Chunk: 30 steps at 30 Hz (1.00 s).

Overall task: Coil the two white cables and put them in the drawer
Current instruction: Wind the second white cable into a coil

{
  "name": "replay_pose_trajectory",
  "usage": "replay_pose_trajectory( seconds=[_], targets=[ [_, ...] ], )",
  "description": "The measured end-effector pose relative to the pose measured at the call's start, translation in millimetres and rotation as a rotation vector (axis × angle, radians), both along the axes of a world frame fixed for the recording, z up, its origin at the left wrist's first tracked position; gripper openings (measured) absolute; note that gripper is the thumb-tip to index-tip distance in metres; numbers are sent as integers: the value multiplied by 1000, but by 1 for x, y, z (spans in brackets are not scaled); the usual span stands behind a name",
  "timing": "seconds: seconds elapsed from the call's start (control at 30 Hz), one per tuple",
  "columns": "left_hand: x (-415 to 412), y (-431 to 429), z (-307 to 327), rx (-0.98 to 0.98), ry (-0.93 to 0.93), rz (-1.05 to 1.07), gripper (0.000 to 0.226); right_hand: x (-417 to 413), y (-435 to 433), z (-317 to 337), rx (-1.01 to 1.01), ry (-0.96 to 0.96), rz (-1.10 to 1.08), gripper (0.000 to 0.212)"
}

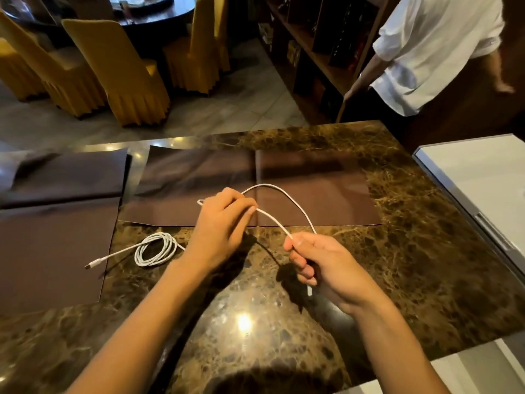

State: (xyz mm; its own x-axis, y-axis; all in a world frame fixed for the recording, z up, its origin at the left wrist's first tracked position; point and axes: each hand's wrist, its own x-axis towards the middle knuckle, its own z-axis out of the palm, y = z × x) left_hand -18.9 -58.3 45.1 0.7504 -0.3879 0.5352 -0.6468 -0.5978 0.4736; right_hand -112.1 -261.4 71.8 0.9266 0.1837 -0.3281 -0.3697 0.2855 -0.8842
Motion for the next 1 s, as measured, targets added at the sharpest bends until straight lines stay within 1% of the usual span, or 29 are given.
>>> replay_pose_trajectory(
  seconds=[0.1,0.2,0.23,0.3,0.4,0.5,0.57,0.63,0.7,0.83,0.87,0.9,1.0],
  targets=[
    [-13,-10,-3,-89,100,20,16,0,16,9,268,22,30,22],
    [-39,-24,-9,-144,207,-57,15,10,25,29,482,-20,-26,19],
    [-49,-30,-8,-169,244,-79,13,16,26,35,519,-33,-68,19],
    [-68,-41,-5,-221,295,-78,13,30,28,40,520,-39,-174,22],
    [-83,-49,1,-276,375,-21,22,45,32,35,461,-26,-323,26],
    [-90,-43,7,-245,446,-8,24,53,38,26,385,-28,-404,25],
    [-95,-37,12,-207,467,-9,23,53,40,21,276,-67,-434,27],
    [-96,-31,18,-171,470,-14,24,53,42,13,76,-142,-431,29],
    [-90,-24,24,-139,461,7,26,48,43,3,-133,-243,-366,30],
    [-67,-13,37,-148,441,-5,43,29,38,-16,-600,-489,-208,28],
    [-62,-11,41,-170,450,-14,46,23,36,-20,-682,-523,-179,30],
    [-59,-11,45,-189,466,-25,47,17,36,-22,-703,-517,-165,33],
    [-46,-17,50,-202,489,-30,50,1,40,-22,-510,-412,-164,37]
  ],
)
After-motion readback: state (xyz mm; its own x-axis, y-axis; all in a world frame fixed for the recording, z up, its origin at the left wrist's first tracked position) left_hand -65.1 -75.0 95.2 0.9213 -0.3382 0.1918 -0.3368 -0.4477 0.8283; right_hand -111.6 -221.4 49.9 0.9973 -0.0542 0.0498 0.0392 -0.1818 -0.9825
